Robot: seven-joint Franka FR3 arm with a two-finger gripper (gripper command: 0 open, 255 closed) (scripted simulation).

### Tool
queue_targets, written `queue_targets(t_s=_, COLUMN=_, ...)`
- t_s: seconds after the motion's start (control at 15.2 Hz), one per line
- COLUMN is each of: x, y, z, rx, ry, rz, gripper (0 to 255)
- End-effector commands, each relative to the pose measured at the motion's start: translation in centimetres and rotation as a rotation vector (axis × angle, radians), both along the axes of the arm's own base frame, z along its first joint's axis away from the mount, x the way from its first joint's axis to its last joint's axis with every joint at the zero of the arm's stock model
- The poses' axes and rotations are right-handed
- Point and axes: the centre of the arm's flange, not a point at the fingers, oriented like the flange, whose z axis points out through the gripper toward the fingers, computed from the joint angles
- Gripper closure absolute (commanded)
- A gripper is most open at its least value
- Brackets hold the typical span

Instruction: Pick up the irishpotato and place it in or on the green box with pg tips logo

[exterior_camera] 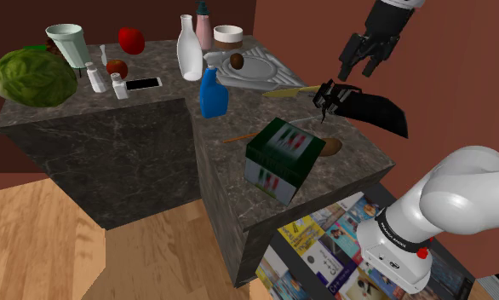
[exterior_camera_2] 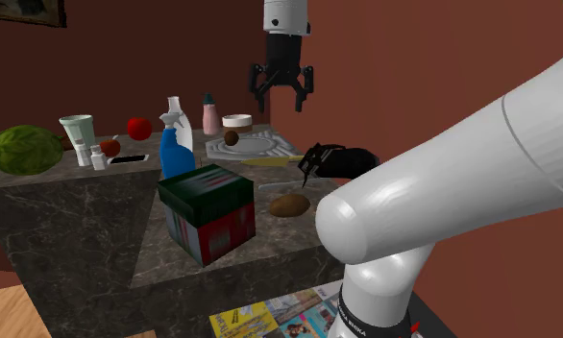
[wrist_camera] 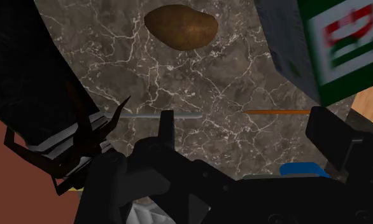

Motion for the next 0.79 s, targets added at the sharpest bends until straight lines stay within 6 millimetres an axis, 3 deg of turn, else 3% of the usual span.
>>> queue_targets(t_s=0.0, x=0.0, y=0.0, z=0.0, rx=0.000, ry=0.000, rz=0.000, gripper=0)
queue_targets(t_s=0.73, x=-1.7, y=-2.2, z=-14.2, rx=-0.002, ry=0.013, rz=0.621, gripper=0)
